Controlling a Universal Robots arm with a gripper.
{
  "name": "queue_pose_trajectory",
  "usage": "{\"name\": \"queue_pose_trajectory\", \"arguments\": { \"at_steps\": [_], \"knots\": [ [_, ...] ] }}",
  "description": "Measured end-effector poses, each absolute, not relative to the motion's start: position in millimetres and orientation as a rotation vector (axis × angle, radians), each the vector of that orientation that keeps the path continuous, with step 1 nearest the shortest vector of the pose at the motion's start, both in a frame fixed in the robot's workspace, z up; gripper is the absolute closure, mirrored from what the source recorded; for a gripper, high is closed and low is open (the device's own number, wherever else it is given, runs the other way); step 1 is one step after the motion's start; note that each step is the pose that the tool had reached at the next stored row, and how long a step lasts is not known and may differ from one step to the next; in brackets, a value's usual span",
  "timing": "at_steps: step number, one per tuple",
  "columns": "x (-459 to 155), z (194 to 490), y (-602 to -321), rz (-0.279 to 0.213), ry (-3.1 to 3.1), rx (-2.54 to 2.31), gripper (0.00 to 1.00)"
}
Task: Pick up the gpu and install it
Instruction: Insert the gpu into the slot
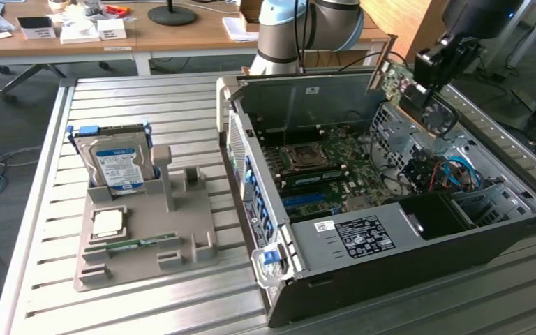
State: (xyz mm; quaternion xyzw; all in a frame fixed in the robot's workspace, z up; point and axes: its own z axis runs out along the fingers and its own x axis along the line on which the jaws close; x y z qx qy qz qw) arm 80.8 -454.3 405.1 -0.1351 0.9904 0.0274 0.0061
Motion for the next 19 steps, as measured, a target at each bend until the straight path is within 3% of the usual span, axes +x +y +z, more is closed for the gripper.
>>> {"name": "queue_pose_trajectory", "arguments": {
  "at_steps": [19],
  "knots": [
    [79.4, 404.6, -454.3, 0.088, 3.018, -0.853, 0.73]
  ]
}}
